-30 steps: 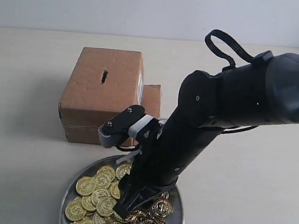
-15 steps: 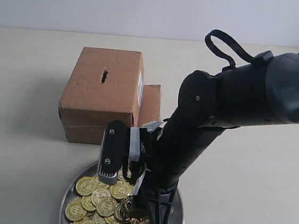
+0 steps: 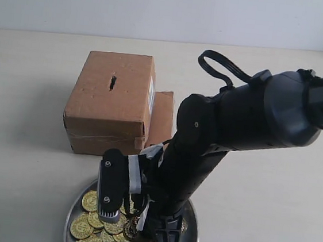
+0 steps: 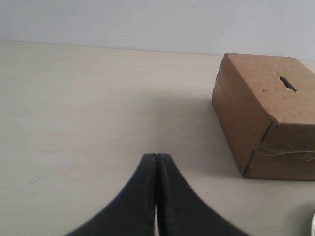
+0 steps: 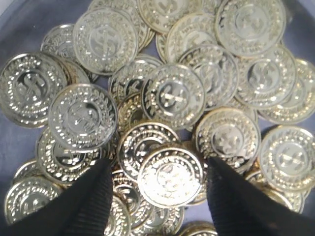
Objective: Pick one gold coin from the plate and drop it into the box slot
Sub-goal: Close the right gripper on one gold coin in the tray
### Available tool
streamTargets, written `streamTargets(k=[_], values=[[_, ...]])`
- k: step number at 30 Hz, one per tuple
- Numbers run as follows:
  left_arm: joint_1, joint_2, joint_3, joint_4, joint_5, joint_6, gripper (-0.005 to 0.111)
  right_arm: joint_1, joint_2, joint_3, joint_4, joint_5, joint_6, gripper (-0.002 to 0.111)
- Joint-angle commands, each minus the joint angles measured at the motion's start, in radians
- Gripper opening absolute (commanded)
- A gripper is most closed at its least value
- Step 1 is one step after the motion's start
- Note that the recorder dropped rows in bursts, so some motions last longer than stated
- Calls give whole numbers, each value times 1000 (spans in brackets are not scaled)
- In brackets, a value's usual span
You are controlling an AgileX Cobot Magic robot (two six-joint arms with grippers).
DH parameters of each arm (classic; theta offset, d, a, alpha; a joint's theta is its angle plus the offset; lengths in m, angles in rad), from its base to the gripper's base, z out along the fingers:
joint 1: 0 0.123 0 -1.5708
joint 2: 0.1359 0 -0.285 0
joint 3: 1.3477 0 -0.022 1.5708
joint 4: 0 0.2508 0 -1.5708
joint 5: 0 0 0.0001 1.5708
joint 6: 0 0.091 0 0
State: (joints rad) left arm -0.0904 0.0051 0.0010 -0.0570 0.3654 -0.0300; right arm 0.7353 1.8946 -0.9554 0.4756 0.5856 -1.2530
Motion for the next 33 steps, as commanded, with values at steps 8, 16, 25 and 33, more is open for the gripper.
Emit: streamTargets(k=[8,16,25,33], values=[[0,-5,-1,-7,-13,1,0,9,4,-9,-50,-37,29,50],[0,-5,-1,-7,-13,1,0,9,4,-9,-75,-35,56,46],[0,-5,-1,-7,-13,1,0,9,4,-9,-116,-35,138,45],[0,-5,-1,-7,-13,1,0,9,4,-9,-118,-32,196,45]])
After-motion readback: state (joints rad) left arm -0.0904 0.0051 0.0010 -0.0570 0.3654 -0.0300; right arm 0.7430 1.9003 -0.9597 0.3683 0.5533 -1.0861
